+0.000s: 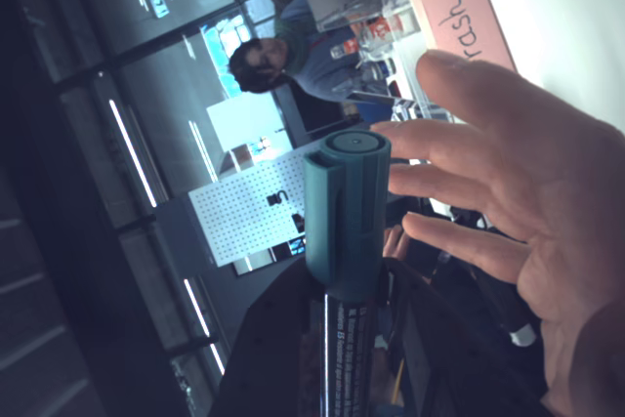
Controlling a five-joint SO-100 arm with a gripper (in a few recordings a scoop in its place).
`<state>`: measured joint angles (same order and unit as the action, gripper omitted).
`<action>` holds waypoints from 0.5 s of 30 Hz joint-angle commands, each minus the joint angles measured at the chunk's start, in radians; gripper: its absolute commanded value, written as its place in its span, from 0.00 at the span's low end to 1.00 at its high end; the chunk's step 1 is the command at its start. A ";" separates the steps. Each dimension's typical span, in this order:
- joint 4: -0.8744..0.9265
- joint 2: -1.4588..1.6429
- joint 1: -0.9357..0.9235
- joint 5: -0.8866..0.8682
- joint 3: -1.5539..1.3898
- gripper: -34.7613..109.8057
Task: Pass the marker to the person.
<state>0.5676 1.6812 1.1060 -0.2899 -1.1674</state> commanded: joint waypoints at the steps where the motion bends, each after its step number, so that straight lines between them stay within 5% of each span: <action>1: 0.021 0.015 -0.003 0.012 -0.006 0.21; 15: 0.091 0.037 -0.029 -0.009 -0.044 0.21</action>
<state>0.6642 1.6812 1.0784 -0.2991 -1.2272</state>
